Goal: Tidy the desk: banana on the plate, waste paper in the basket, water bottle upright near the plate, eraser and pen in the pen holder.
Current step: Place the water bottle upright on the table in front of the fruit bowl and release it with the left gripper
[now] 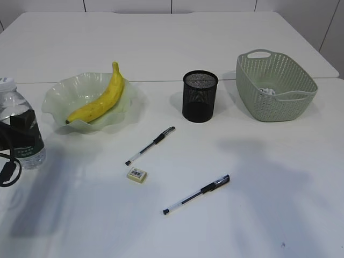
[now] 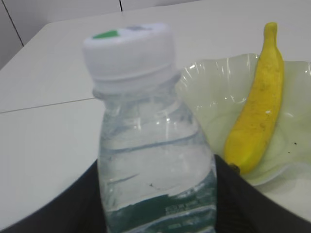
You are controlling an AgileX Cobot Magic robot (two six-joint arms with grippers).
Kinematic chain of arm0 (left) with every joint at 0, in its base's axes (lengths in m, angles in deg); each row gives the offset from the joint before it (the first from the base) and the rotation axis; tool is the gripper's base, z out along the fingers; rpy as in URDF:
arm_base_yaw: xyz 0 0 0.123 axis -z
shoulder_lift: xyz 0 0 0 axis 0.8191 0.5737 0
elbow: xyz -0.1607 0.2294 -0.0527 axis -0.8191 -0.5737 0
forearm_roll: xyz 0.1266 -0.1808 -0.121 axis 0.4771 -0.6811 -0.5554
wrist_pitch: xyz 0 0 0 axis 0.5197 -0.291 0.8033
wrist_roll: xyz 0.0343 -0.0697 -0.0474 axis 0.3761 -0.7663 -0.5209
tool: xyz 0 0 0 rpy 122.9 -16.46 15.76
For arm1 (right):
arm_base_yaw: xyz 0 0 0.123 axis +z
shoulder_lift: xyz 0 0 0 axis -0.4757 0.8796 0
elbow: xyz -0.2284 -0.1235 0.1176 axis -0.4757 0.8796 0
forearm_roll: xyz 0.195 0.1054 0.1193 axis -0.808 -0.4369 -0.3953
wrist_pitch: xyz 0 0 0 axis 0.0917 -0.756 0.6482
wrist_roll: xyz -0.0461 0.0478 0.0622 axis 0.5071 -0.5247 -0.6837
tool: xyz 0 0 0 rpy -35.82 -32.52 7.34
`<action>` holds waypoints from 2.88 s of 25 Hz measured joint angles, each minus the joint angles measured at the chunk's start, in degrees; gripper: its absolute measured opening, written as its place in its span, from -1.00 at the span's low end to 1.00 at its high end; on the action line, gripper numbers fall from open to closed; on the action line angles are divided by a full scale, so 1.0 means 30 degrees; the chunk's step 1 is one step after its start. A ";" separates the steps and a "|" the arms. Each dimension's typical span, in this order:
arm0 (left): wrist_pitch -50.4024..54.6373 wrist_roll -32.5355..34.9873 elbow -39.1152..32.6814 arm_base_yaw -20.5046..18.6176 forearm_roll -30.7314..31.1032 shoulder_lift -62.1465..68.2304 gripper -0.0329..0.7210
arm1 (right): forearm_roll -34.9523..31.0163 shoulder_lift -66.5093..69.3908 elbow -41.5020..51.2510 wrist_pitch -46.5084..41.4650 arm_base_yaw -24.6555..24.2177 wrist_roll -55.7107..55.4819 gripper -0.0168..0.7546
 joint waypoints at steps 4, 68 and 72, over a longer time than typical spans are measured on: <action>-0.0446 0.0000 0.0090 -0.0092 0.0000 0.0332 0.10 | 0.0000 0.0000 0.0000 0.0185 0.0000 0.0000 -0.14; 0.0164 0.0055 0.2369 -0.0694 -0.1173 0.1483 0.10 | 0.0339 0.0000 0.0000 0.0795 0.0000 0.0044 -0.14; -0.0068 0.0055 0.2761 -0.0694 -0.1218 0.1898 0.10 | 0.0339 0.0000 0.0000 0.0795 0.0000 0.0044 -0.14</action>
